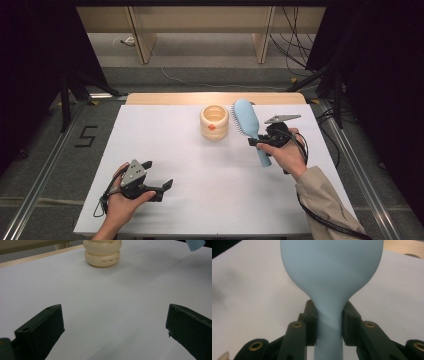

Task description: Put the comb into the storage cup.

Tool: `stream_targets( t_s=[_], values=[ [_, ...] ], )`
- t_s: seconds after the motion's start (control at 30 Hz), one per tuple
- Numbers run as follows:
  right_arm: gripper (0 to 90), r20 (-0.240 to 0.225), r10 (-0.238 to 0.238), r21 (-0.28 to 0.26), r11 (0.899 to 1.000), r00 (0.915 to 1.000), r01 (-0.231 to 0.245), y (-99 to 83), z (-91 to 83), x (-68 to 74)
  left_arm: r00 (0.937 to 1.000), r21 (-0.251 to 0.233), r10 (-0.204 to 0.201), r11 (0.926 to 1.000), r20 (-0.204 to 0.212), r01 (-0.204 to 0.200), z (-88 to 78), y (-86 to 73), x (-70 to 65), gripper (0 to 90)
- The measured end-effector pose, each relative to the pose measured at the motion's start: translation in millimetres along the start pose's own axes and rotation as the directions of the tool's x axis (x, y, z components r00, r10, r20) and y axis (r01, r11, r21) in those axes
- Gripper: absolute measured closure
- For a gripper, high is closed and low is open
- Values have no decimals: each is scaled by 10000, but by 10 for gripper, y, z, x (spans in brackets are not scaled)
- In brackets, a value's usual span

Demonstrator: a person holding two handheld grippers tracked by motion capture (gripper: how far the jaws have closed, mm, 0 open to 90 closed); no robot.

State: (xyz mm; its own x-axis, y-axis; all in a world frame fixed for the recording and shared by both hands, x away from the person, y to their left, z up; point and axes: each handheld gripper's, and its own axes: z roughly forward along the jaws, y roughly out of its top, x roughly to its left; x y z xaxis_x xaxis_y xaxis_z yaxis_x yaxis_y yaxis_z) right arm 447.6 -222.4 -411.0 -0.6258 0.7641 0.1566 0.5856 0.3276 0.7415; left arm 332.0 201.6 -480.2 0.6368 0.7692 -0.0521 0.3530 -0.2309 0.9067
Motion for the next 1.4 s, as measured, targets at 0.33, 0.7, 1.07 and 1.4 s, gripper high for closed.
stream_targets(
  t_s=[0.33,0.7,1.07,1.4],
  values=[
    [702,-145,141,-452,9989,9998,-147,-18,31,51,9999,-21,-124,9999,74,124,-2,5,4,14],
    [702,-222,146,-919,9956,9996,-166,-33,49,121,9997,-79,-209,9997,108,210,1,7,2,18],
    [702,-412,33,-1696,9855,9991,-103,-58,77,263,9996,-140,-261,9996,112,263,3,11,1,21],
    [702,-584,-51,-1897,9818,9983,-61,-72,99,349,9996,-154,-271,9995,110,273,3,12,1,22]
  ],
)
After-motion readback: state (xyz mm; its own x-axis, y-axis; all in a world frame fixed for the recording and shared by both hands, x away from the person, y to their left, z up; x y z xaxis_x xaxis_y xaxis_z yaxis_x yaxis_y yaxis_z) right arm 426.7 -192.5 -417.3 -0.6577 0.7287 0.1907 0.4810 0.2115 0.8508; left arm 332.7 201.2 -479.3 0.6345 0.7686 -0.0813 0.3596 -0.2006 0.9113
